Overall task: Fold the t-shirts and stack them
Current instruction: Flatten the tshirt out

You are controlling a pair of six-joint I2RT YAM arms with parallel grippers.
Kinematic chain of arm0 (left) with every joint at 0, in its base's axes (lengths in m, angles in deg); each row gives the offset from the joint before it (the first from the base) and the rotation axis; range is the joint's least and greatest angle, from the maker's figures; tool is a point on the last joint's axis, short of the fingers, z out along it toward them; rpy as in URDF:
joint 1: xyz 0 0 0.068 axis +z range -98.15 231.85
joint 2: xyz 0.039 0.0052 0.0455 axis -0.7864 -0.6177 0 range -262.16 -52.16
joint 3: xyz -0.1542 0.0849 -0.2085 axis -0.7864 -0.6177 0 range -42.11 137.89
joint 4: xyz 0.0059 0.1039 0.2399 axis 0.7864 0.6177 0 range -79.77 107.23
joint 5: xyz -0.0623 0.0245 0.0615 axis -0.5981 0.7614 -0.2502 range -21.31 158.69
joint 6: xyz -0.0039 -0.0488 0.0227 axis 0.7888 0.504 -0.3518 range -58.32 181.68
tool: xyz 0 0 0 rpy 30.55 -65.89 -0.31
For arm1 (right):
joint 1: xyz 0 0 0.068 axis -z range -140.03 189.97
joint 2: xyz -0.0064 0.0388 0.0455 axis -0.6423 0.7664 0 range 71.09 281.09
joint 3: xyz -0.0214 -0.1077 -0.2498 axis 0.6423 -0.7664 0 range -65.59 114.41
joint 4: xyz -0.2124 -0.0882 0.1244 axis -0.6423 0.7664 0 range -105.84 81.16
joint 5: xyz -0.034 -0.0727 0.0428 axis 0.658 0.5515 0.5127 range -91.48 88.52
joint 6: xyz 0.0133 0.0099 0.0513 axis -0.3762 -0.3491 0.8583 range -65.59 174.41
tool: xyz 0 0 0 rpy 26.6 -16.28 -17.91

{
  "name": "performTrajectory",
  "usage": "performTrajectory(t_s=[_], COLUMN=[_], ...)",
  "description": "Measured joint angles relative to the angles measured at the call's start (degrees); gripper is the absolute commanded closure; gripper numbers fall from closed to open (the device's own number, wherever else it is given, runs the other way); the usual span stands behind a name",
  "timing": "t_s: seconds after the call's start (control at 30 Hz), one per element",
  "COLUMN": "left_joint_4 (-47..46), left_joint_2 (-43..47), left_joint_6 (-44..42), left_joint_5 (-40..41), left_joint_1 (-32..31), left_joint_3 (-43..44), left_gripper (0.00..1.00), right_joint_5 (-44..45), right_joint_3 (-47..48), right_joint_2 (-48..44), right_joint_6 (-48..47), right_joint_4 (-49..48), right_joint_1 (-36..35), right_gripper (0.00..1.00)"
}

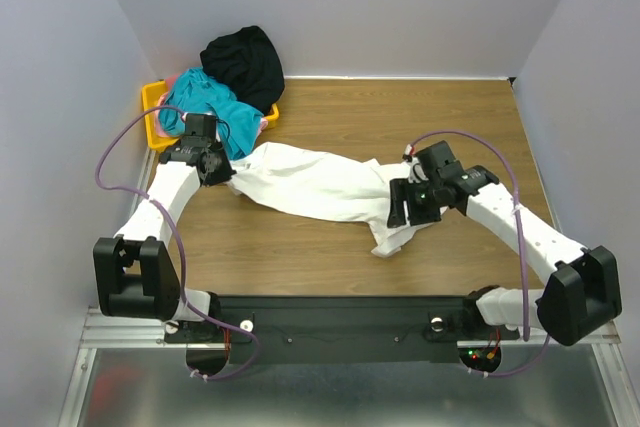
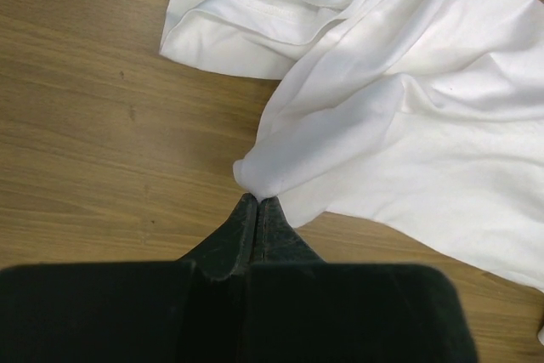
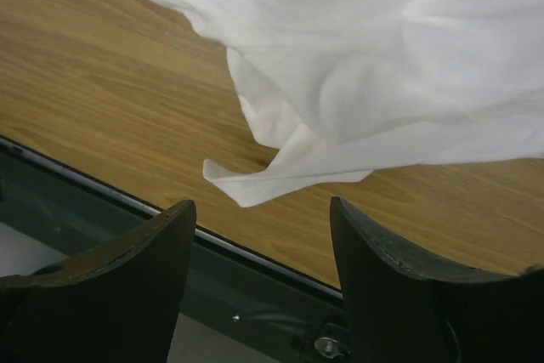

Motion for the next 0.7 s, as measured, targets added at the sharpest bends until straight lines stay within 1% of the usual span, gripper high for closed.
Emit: performTrajectory(t_s=[0.03,0.1,0.47,0.53,0.6,0.63,0.67,0.7], left_joint_4=[0.0,-0.04,-0.92,-0.9,-0.92,-1.03,-1.03,-1.05], left_joint_2=[0.0,0.0,-0.26,-0.26,-0.26,-0.26,-0.24,-0.24], left_joint_6=[-0.09,-0.31,-0.66,-0.66,-0.66,-0.66,-0.66,-0.66], left_joint_5=[-0.11,-0.42,-2.29,-2.47,-2.56,-2.56,-2.56,-2.56], left_joint_1=[0.0,0.0,0.0,0.0,0.0,0.0,0.0,0.0], left_joint_3=[0.0,0.0,-0.07,-0.07,-0.11,-0.26,-0.52,-0.72], left_gripper=[1.0,1.0,1.0,1.0,1.0,1.0,1.0,1.0], right_joint_5=[-0.39,-1.09,0.63,1.4,2.82,3.67,4.48,5.11], right_joint_3=[0.0,0.0,-1.36,-2.54,-3.5,-3.74,-3.91,-3.91], right_joint_2=[0.2,0.68,6.71,8.33,10.49,11.34,12.13,12.66], right_joint_6=[0.09,0.28,3.54,3.87,4.28,4.59,4.83,5.14], right_joint_4=[0.2,0.72,0.74,0.31,-0.04,-0.31,-0.66,-0.9], right_joint_1=[-1.09,-2.82,-8.37,-8.66,-8.66,-8.66,-8.66,-8.66], right_gripper=[0.27,0.26,0.27,0.33,0.42,0.54,0.63,0.84])
